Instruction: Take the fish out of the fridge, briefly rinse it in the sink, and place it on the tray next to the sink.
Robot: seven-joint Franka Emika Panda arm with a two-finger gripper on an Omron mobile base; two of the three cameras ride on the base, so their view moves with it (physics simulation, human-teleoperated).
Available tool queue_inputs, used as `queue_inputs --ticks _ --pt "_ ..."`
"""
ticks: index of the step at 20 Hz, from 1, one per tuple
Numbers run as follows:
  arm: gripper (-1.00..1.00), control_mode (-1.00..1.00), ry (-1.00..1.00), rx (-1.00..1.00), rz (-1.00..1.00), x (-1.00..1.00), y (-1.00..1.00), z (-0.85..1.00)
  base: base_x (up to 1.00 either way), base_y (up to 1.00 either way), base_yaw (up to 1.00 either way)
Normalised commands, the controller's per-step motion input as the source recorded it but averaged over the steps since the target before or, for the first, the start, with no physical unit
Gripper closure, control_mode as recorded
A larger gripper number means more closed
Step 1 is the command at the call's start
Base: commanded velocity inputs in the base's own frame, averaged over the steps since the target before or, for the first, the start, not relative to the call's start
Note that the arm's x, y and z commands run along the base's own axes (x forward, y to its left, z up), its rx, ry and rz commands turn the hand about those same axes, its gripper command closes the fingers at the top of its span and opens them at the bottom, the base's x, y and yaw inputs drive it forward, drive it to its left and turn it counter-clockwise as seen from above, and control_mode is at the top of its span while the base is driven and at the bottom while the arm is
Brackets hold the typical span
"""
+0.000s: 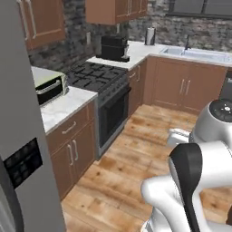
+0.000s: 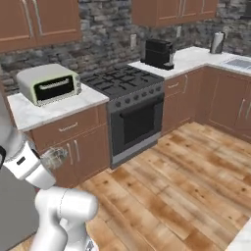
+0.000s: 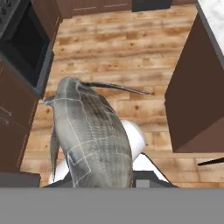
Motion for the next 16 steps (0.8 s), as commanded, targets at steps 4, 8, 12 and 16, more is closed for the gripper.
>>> queue_inputs --ticks 4,8,12,16 --pt "1.00 1.00 0.00 0.00 0.00 0.00 0.00 0.00 0.55 -0.50 -0.80" --pt "1.00 1.00 0.00 0.00 0.00 0.00 0.00 0.00 0.58 -0.45 -0.80" --pt "1.00 1.00 0.00 0.00 0.00 0.00 0.00 0.00 0.91 -0.17 -0.68" --pt "1.00 1.00 0.00 0.00 0.00 0.00 0.00 0.00 1.00 0.03 -0.40"
